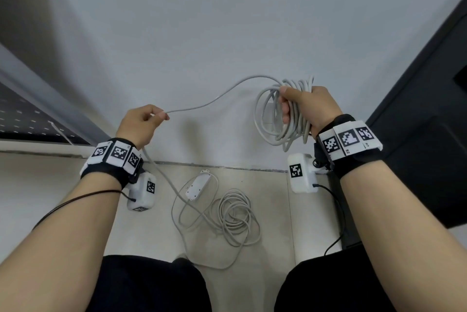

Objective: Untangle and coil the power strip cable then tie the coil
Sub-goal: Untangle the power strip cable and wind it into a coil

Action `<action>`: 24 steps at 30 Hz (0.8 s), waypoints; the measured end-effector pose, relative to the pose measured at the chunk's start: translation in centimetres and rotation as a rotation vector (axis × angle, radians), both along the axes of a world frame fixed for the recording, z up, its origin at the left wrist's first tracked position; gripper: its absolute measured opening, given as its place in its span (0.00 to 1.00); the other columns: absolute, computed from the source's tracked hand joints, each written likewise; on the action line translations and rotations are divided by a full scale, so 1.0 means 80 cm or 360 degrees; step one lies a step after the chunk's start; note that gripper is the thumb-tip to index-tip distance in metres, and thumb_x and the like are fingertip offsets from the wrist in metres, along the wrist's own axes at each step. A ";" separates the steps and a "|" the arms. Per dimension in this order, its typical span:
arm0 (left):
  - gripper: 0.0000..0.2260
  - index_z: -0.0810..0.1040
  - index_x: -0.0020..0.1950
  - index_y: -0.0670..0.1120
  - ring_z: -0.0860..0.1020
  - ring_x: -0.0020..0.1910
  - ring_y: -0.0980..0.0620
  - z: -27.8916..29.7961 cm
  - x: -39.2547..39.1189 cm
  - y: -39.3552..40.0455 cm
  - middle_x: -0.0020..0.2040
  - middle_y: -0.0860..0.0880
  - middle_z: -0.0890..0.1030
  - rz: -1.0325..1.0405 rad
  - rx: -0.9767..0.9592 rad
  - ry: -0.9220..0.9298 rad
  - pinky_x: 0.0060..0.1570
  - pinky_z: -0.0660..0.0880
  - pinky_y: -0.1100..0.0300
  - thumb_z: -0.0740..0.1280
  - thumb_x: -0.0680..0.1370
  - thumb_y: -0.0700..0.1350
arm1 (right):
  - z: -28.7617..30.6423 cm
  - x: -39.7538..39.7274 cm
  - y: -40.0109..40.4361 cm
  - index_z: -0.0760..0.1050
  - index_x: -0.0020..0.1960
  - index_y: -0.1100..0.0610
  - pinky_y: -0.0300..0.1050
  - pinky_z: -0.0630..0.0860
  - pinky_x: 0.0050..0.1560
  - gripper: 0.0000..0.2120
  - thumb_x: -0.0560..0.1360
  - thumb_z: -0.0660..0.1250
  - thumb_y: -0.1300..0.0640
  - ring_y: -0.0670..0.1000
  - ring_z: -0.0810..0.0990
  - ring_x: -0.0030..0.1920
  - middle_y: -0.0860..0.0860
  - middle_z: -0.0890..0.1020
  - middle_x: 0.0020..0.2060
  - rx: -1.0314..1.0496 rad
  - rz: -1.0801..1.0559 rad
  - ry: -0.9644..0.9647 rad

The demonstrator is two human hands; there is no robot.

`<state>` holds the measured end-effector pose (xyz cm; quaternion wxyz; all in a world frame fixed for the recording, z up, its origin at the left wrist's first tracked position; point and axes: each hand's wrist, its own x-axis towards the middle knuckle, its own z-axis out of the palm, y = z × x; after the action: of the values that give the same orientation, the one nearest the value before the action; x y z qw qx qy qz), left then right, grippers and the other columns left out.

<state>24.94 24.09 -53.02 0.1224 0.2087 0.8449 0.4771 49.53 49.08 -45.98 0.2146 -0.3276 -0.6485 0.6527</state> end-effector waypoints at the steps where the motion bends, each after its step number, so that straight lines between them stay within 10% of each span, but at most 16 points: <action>1: 0.10 0.83 0.41 0.56 0.64 0.24 0.53 0.003 0.000 0.000 0.24 0.57 0.69 0.0019 -0.0006 0.0095 0.28 0.61 0.63 0.66 0.79 0.45 | 0.000 -0.001 0.000 0.78 0.40 0.62 0.44 0.76 0.30 0.11 0.78 0.68 0.57 0.53 0.76 0.24 0.54 0.79 0.27 -0.0006 0.0000 -0.0006; 6: 0.10 0.85 0.50 0.57 0.76 0.46 0.55 0.021 0.011 0.009 0.43 0.52 0.82 -0.0018 -0.0349 0.0341 0.50 0.68 0.66 0.66 0.78 0.44 | -0.003 -0.006 -0.002 0.78 0.44 0.66 0.45 0.83 0.35 0.06 0.78 0.67 0.64 0.53 0.84 0.30 0.56 0.84 0.30 -0.0167 0.0030 0.0028; 12: 0.11 0.85 0.42 0.59 0.77 0.48 0.56 0.063 0.058 0.039 0.44 0.56 0.83 -0.0767 -0.1089 0.0325 0.50 0.69 0.64 0.70 0.75 0.42 | -0.007 -0.009 -0.004 0.77 0.46 0.68 0.49 0.84 0.45 0.04 0.78 0.65 0.69 0.56 0.87 0.37 0.57 0.85 0.33 -0.0200 0.0180 0.0071; 18: 0.08 0.86 0.45 0.54 0.78 0.39 0.62 0.078 0.116 0.073 0.37 0.54 0.84 -0.1388 -0.0692 0.0073 0.47 0.70 0.66 0.71 0.76 0.42 | -0.017 -0.019 -0.024 0.76 0.50 0.69 0.50 0.84 0.46 0.04 0.76 0.64 0.72 0.60 0.87 0.44 0.63 0.86 0.42 -0.0160 0.0490 0.0018; 21: 0.04 0.86 0.46 0.50 0.82 0.46 0.57 0.076 0.130 0.083 0.43 0.47 0.86 -0.1353 -0.0332 -0.0057 0.52 0.74 0.64 0.72 0.76 0.42 | -0.022 -0.023 -0.033 0.77 0.51 0.71 0.57 0.83 0.49 0.07 0.75 0.67 0.67 0.60 0.86 0.45 0.64 0.85 0.44 -0.0020 0.0590 -0.0110; 24: 0.02 0.85 0.42 0.48 0.76 0.29 0.64 0.068 0.142 0.088 0.28 0.57 0.81 -0.1098 -0.0051 -0.0006 0.34 0.69 0.73 0.74 0.74 0.42 | -0.026 -0.027 -0.039 0.78 0.54 0.72 0.67 0.76 0.57 0.14 0.75 0.68 0.60 0.66 0.82 0.47 0.72 0.81 0.49 0.0127 0.0653 -0.0211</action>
<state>36.29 31.12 -47.60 0.2813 0.4791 0.7317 0.3948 47.36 45.95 -48.03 0.0471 -0.2223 -0.7395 0.6336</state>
